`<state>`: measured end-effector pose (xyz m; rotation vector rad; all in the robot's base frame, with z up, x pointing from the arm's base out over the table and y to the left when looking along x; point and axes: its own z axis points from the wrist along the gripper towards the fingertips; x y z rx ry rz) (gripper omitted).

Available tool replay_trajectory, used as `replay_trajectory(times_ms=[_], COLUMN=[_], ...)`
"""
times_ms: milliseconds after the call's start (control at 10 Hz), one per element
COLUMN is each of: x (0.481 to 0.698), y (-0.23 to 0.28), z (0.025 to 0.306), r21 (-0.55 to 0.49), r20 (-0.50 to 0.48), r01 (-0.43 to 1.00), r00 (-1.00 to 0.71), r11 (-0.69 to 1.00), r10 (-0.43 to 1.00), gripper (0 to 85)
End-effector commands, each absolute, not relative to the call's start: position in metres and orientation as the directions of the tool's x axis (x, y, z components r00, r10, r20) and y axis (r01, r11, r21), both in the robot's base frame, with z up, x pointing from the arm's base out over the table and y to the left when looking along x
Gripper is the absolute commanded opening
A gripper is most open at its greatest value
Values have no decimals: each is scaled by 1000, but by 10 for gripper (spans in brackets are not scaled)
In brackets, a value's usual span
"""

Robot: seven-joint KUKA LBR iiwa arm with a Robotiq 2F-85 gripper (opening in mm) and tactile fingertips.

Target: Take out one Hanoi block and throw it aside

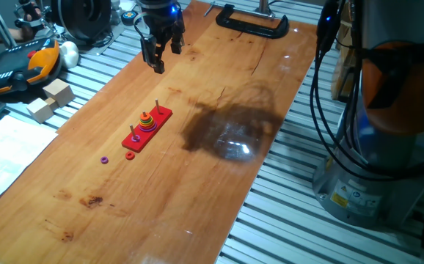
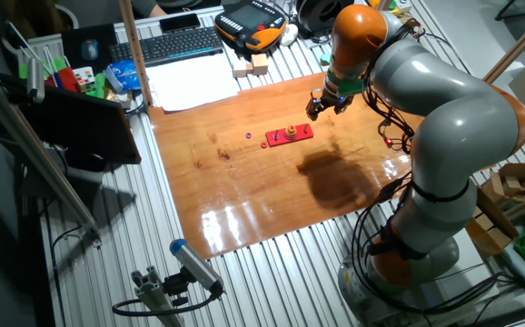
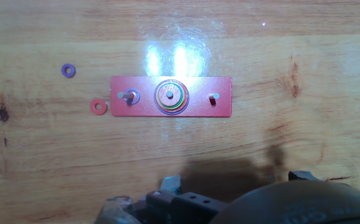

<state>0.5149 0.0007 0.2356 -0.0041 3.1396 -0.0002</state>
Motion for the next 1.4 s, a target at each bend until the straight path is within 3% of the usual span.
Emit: replay_trajectory(times_ms=[0, 100, 1300], x=[515, 515, 514], y=[1, 1, 1], z=[236, 236, 236], r21=[0, -88, -85], r20=[-2, 235, 223], r01=[-3, -198, -218], r00=[-1000, -957, -955], r11=[1000, 976, 972], r10=[-3, -173, -195], gripper=[840, 10, 10])
